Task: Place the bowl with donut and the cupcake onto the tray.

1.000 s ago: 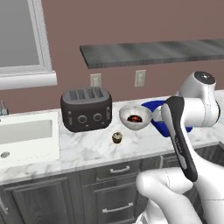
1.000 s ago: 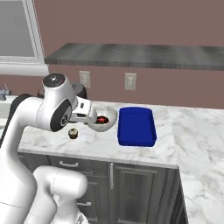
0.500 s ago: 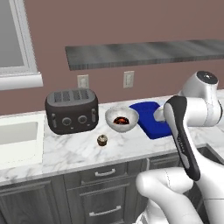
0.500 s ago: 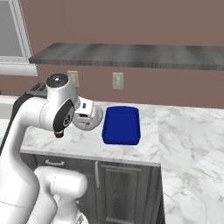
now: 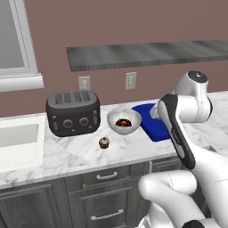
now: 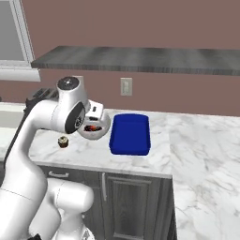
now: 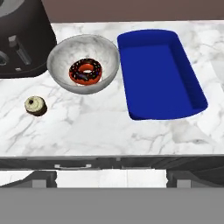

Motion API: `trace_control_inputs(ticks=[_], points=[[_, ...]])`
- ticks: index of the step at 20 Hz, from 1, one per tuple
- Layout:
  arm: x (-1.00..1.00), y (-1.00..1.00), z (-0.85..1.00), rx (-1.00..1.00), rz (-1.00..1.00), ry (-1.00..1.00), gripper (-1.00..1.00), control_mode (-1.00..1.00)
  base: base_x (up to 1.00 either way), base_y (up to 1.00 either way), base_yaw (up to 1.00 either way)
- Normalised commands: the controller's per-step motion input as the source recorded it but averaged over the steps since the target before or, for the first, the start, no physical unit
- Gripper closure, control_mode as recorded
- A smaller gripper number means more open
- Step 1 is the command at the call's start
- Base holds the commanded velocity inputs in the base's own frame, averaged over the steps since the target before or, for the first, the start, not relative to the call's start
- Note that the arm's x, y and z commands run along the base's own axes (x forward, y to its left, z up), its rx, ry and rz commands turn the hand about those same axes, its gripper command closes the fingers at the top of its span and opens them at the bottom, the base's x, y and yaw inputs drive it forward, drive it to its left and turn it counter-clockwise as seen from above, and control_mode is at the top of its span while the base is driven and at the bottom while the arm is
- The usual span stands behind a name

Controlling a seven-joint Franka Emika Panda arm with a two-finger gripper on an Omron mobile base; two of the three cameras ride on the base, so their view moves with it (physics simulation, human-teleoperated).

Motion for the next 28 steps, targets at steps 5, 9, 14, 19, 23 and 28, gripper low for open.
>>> trace_control_inputs(ticks=[5, 9, 14, 19, 23, 28], points=[[0.50, 0.00, -0.22, 0.10, -0.02, 0.03, -1.00, -1.00, 0.00, 0.00, 0.00], [0.49, 0.00, -0.29, 0.13, -0.02, 0.00, -1.00, -1.00, 0.00, 0.00, 0.00], [0.39, 0.00, -0.30, 0.10, -0.03, 0.00, -1.00, -1.00, 0.00, 0.00, 0.00], [0.27, 0.02, -0.34, 0.10, -0.02, 0.00, -1.00, -1.00, 0.00, 0.00, 0.00], [0.25, 0.14, -0.26, 0.07, -0.02, 0.00, -1.00, -1.00, 0.00, 0.00, 0.00], [0.27, 0.25, -0.26, 0.05, -0.03, -0.01, -1.00, -1.00, 0.00, 0.00, 0.00]])
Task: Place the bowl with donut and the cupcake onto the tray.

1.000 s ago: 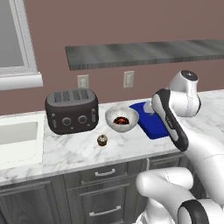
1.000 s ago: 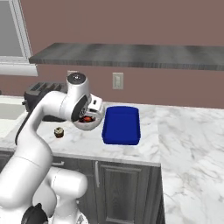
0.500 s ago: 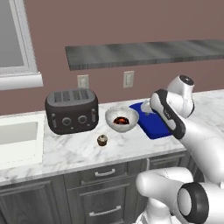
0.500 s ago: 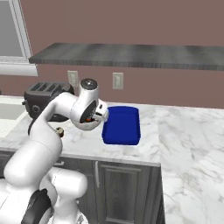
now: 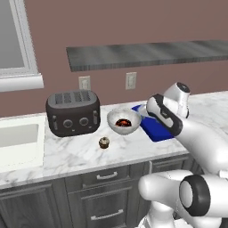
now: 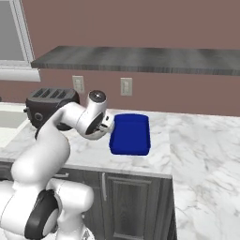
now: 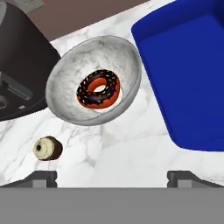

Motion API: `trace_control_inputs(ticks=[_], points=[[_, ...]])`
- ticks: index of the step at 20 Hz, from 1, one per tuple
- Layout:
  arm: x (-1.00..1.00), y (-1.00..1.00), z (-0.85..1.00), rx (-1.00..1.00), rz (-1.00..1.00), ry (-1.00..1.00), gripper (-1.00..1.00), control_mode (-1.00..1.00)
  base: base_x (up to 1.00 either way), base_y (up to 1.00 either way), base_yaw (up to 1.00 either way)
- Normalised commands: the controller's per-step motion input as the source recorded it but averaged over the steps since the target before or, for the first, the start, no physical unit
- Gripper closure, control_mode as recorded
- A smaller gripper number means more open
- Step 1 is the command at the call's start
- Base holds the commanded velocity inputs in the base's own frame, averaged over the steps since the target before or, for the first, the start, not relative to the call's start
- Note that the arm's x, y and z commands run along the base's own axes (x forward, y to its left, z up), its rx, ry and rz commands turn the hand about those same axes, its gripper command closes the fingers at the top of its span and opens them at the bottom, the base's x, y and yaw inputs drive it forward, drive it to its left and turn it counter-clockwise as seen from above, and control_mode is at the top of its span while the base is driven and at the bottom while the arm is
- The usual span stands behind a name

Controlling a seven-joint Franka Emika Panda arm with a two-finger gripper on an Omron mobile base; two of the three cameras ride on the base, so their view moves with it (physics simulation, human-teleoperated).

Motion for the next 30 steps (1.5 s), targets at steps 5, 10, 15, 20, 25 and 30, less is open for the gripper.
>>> trace_control_inputs(ticks=[5, 10, 15, 20, 25, 30], points=[[0.27, 0.16, -0.24, 0.02, -0.02, -0.02, -1.00, -1.00, 0.00, 0.00, 0.00], [0.29, 0.02, -0.22, 0.00, -0.04, -0.03, -1.00, -1.00, 0.00, 0.00, 0.00], [0.34, 0.00, -0.16, 0.00, -0.06, -0.03, -1.00, -1.00, 0.00, 0.00, 0.00], [0.29, 0.01, -0.18, -0.01, -0.04, 0.00, -1.00, -1.00, 0.00, 0.00, 0.00], [0.19, 0.00, -0.20, -0.03, -0.01, 0.02, -1.00, -1.00, 0.00, 0.00, 0.00], [0.18, 0.02, -0.12, -0.01, 0.00, 0.01, -1.00, -1.00, 0.00, 0.00, 0.00]])
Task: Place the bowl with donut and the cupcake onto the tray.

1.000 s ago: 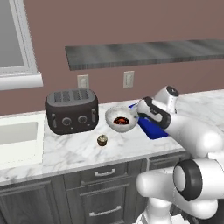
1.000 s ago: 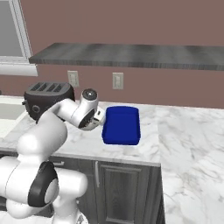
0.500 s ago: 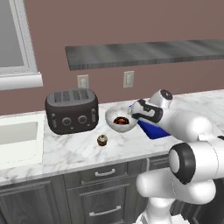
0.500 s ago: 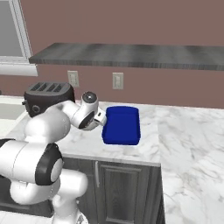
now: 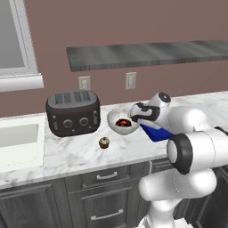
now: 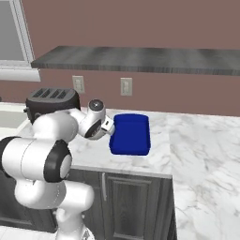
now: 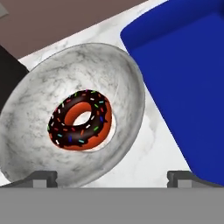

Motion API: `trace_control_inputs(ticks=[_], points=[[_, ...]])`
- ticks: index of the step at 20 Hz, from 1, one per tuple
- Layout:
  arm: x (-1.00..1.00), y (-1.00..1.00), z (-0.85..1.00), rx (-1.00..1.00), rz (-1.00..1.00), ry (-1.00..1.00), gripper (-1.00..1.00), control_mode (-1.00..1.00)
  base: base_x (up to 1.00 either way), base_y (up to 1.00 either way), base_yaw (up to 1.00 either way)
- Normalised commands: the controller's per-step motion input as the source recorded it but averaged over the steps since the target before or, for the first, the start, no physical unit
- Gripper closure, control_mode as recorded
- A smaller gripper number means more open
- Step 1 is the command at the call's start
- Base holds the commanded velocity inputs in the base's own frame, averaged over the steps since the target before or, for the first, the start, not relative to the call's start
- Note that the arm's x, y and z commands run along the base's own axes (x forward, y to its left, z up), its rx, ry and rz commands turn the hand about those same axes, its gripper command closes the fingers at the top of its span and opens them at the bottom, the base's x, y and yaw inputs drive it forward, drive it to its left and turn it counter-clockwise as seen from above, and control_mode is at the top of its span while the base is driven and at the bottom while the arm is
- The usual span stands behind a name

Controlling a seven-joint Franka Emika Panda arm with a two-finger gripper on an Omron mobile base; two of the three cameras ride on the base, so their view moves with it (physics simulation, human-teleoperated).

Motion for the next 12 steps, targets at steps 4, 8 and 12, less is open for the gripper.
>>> trace_control_inputs(ticks=[4, 8, 12], points=[[0.21, 0.05, -0.16, 0.00, 0.00, 0.00, -1.00, -1.00, 0.00, 0.00, 0.00], [0.14, 0.02, -0.27, -0.01, -0.01, 0.00, -1.00, -1.00, 0.00, 0.00, 0.00], [0.06, 0.00, -0.27, -0.01, 0.00, 0.00, -1.00, -1.00, 0.00, 0.00, 0.00]])
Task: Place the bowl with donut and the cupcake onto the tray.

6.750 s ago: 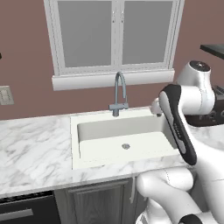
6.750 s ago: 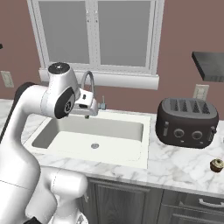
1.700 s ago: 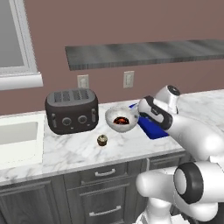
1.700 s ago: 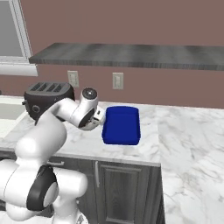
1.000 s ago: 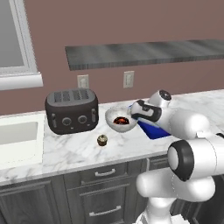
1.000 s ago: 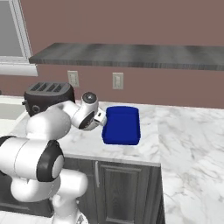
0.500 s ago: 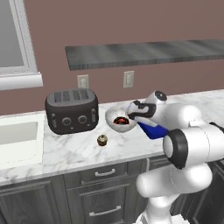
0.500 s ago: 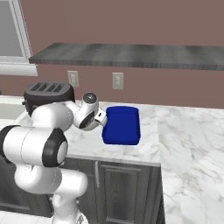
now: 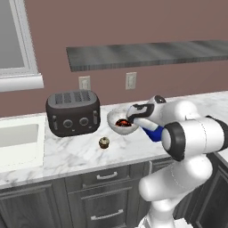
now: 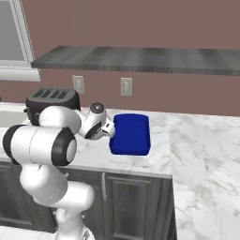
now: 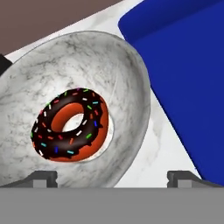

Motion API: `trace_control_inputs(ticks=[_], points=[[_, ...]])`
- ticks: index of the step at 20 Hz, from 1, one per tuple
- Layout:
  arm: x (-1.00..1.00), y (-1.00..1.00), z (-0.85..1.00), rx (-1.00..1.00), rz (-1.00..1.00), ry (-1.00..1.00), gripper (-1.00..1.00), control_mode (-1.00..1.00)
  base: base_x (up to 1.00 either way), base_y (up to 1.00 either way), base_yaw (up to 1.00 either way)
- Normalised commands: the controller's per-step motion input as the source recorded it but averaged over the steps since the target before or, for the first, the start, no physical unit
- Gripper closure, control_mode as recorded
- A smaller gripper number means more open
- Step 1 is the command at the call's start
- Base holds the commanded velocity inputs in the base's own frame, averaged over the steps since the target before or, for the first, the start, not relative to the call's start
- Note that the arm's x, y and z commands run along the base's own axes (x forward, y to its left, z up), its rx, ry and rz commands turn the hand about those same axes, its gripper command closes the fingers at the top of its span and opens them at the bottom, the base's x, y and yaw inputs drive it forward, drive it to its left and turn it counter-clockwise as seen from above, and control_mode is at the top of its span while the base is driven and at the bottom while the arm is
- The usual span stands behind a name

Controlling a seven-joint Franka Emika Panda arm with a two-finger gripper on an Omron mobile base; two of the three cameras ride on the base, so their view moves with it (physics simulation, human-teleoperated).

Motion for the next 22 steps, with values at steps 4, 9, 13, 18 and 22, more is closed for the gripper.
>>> trace_control_inputs(ticks=[4, 9, 13, 18, 22], points=[[0.07, 0.01, -0.17, 0.00, 0.00, 0.00, -1.00, -1.00, 0.00, 0.00, 0.00], [0.09, 0.04, -0.09, 0.00, 0.00, 0.00, -1.00, -1.00, 0.00, 0.00, 0.00], [0.12, 0.02, -0.10, 0.00, 0.00, 0.00, -1.00, -1.00, 0.00, 0.00, 0.00], [0.03, 0.01, -0.04, 0.00, 0.00, 0.00, 1.00, -1.00, 0.00, 0.00, 0.00], [0.01, 0.00, 0.27, 0.02, -0.03, -0.03, 1.00, -1.00, 0.00, 0.00, 0.00]])
